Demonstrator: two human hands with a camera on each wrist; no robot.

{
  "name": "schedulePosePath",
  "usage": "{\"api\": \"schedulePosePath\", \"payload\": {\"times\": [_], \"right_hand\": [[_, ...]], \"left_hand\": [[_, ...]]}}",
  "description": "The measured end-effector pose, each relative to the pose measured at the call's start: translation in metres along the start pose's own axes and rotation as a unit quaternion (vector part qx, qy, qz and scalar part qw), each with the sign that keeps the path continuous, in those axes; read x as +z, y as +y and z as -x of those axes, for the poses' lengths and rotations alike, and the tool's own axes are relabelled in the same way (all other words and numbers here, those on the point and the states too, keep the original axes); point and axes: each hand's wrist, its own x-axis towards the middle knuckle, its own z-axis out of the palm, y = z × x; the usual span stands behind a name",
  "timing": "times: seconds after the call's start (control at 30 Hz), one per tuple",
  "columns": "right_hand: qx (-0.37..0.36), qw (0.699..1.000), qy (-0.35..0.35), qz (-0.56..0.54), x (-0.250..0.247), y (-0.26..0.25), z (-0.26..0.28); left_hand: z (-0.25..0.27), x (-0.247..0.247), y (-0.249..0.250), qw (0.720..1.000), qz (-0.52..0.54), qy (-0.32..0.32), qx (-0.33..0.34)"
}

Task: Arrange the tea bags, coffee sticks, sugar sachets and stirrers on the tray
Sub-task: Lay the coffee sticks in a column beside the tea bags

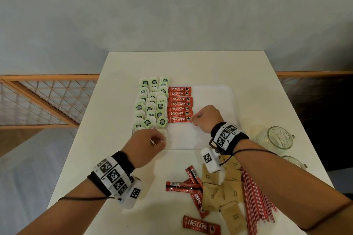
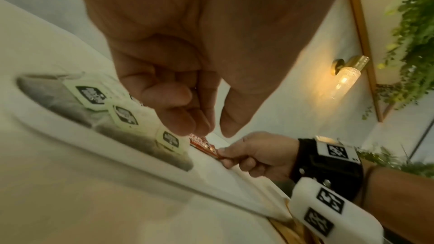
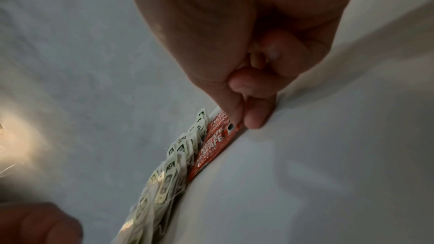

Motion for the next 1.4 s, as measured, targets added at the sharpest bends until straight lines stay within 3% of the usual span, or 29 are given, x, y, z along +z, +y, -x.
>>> {"api": "schedulePosePath", "payload": {"times": [0.23,0.5,0.67,0.93,1.1,1.23,1.4], "right_hand": [[-0.066,0.998,-0.001,0.000,-0.011,0.001,0.028],[-0.101,0.978,-0.156,0.095,-0.009,0.022,0.097],[-0.107,0.952,-0.211,0.196,0.008,0.038,0.120],[-0.149,0.936,-0.199,0.251,0.022,0.037,0.127],[-0.168,0.931,-0.194,0.261,0.027,0.036,0.128],[-0.160,0.946,-0.194,0.202,0.025,0.038,0.131],[-0.152,0.976,-0.136,0.076,0.012,0.040,0.132]], "left_hand": [[0.024,0.016,0.013,0.994,-0.025,-0.090,0.059],[0.044,0.048,0.034,0.962,-0.144,-0.203,0.110],[0.049,0.057,0.038,0.961,-0.162,-0.209,0.077],[0.056,0.048,0.033,0.964,-0.174,-0.199,0.037],[0.064,0.045,0.032,0.973,-0.126,-0.192,0.012],[0.068,0.048,0.041,0.970,-0.117,-0.211,0.024],[0.073,0.052,0.054,0.969,-0.129,-0.198,0.071]]}}
